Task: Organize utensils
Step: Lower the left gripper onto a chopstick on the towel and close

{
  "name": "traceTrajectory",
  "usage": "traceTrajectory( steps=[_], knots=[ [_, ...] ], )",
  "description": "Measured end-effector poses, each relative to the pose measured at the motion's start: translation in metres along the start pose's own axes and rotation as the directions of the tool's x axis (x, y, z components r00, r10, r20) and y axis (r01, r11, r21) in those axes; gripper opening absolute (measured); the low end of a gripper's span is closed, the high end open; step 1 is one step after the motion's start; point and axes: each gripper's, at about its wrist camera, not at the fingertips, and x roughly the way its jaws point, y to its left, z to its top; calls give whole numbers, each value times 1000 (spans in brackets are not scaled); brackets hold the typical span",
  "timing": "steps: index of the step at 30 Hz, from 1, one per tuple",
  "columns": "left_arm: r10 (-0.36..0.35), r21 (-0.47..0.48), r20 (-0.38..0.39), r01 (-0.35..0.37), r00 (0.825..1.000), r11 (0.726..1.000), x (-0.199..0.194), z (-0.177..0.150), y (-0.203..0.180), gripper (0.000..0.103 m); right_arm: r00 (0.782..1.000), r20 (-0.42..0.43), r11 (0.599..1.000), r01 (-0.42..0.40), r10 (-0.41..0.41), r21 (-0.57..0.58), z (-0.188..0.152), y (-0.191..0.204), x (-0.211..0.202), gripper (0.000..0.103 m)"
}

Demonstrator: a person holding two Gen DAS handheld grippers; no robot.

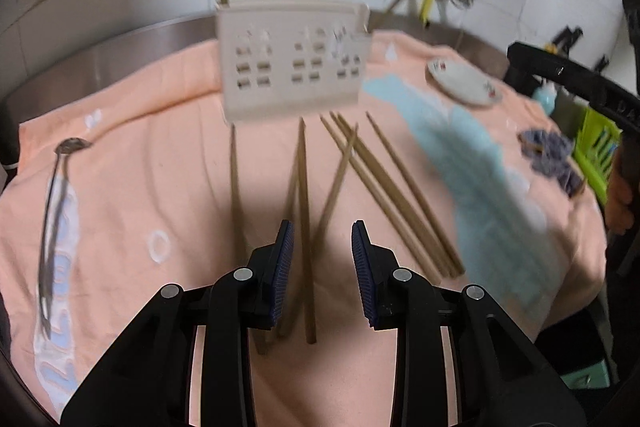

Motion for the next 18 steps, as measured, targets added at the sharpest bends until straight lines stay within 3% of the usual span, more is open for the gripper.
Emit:
traceTrajectory(
  steps=[3,18],
  knots=[
    [-3,8,-32,3,999,1000,15,-7,-2,19,1000,-26,1000,-11,11,5,-14,5,5,46],
    [-6,-40,-100,2,995,999,45,-21,10,12,993,-113,997,-39,45,63,-53,7,19,46]
  ],
)
